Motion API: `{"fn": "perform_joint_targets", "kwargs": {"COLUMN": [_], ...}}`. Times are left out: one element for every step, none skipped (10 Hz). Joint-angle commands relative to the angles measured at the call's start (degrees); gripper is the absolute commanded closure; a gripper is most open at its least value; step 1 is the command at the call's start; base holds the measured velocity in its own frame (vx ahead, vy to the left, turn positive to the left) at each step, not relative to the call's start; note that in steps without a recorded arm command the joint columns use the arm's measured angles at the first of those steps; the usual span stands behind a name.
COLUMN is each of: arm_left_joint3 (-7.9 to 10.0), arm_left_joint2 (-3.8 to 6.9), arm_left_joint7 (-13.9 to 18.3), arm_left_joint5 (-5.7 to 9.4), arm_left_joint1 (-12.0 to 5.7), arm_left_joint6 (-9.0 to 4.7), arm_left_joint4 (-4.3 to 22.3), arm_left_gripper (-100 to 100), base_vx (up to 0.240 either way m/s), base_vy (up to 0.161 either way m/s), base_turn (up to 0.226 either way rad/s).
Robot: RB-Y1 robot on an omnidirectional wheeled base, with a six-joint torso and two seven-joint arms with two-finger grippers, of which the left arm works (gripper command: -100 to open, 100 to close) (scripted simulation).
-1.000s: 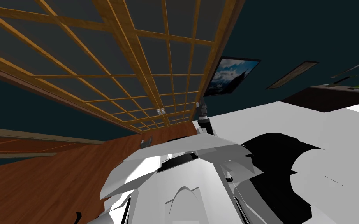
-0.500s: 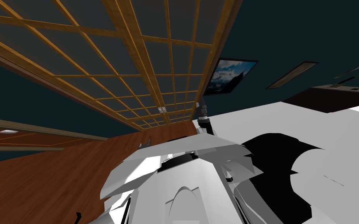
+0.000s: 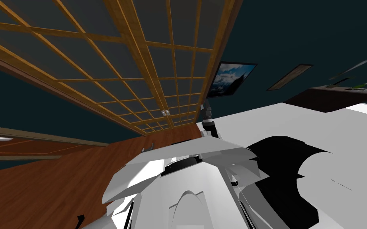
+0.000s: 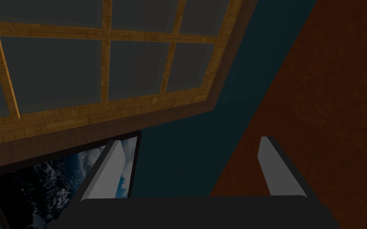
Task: Pull the door open
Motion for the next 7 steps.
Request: {"fn": "perform_joint_targets", "kwargs": {"arm_left_joint3": [0.34, 0.30, 0.25, 0.20, -0.02, -0.19, -0.35], "arm_left_joint2": [-0.31, -0.58, -0.85, -1.06, -1.43, -1.71, -1.99], "arm_left_joint7": [-0.64, -0.87, -1.09, -1.25, -1.43, -1.56, -1.69], "arm_left_joint5": [0.14, 0.14, 0.14, 0.14, 0.08, 0.04, 0.00], "arm_left_joint1": [-1.58, -2.62, -3.66, -4.48, -5.84, -6.85, -7.87], "arm_left_joint6": [0.12, 0.03, -0.05, -0.12, -0.25, -0.35, -0.44], "arm_left_joint4": [0.50, 0.55, 0.60, 0.62, 0.46, 0.33, 0.21], "arm_left_gripper": [-100, -100, -100, -100, -100, -100, -100], "base_vx": [0.154, 0.167, 0.191, 0.187, 0.192, 0.207, 0.175], "base_vy": [0.034, 0.029, 0.040, 0.028, 0.012, -0.012, 0.023], "base_turn": [-0.090, -0.079, -0.093, -0.090, -0.107, -0.131, -0.100]}}
